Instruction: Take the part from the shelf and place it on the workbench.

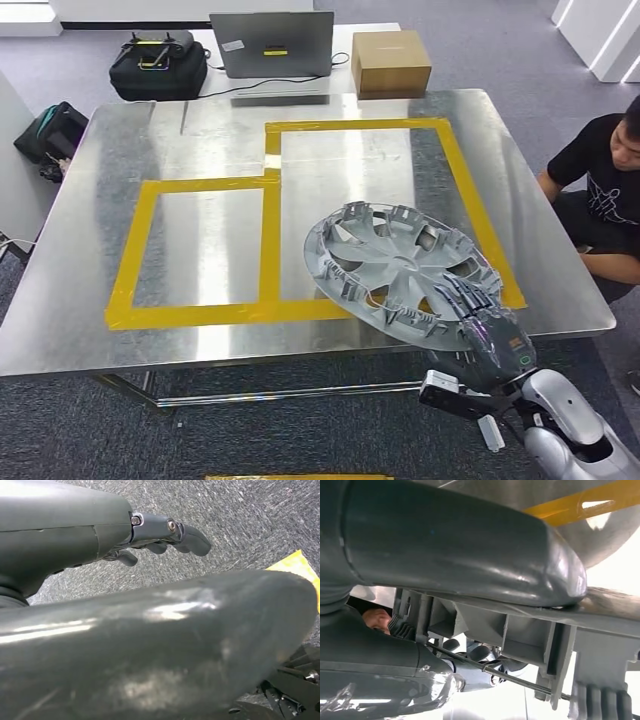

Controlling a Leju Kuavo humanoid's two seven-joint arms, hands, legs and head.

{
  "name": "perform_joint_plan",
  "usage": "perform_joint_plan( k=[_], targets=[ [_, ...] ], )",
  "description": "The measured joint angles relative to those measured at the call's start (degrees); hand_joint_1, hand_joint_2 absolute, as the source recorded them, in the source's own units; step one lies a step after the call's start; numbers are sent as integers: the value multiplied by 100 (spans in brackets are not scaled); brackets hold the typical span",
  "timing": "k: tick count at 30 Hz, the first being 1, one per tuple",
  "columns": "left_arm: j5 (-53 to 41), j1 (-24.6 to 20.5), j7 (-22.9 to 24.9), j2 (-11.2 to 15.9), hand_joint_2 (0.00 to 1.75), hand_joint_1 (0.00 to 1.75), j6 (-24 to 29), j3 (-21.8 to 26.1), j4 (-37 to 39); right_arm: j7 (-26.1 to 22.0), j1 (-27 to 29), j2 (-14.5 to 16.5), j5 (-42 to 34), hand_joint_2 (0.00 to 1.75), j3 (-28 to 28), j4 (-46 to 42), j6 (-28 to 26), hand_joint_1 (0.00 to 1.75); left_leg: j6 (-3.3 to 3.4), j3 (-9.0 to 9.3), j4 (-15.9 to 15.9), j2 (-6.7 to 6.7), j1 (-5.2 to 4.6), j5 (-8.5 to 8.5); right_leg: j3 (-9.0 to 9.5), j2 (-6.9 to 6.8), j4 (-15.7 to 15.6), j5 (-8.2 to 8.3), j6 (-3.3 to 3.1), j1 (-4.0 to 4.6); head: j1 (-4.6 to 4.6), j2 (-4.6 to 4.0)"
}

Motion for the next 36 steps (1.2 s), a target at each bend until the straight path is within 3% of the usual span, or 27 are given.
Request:
perform_joint_plan(
  k=[13, 16, 19, 22, 30, 36],
  targets=[
    [71, 22, 100, 139, 0, 0, 191, 0, -335, -87, -22, 0, -252, 0, -9, -16, 275, 0, 0, 4, 0, 1, 0, 0, -6, 2, 0, 0, 0, 0, 1, 0],
    [140, 28, 100, 168, 0, 0, 182, 0, -398, -26, -81, -6, -419, 0, -2, -26, 657, 0, 0, 4, 0, 1, 0, 0, 0, 5, 0, 1, 0, 0, 1, 0],
    [321, 34, 100, 186, 0, 0, 134, 0, -442, 396, -320, -29, -553, 0, 62, -60, 1393, 0, -3, 7, 0, 4, 1, 2, 10, 15, 1, 7, 0, 0, 0, 1],
    [502, 39, 100, 196, 0, 0, 158, 0, -509, 930, -590, -36, -378, 0, 206, -164, 1730, 0, -3, 18, 0, 4, 1, 2, -23, 11, 0, 3, -4, 0, 1, 1],
    [852, 80, 97, 279, 0, 0, 210, -4, -834, 1898, -1059, -317, 1180, 0, 686, -638, 1649, 0, -3, 15, 0, -3, 0, 3, -14, -3, 0, 3, -6, -1, -1, 0],
    [1080, 100, 73, 332, 0, 0, 211, -7, -931, 2239, -875, -649, 1579, 0, 284, -675, 1570, 0, -2, 5, 1, -4, -3, 2, 24, -3, -1, 5, -3, -2, 1, 1]
  ],
)
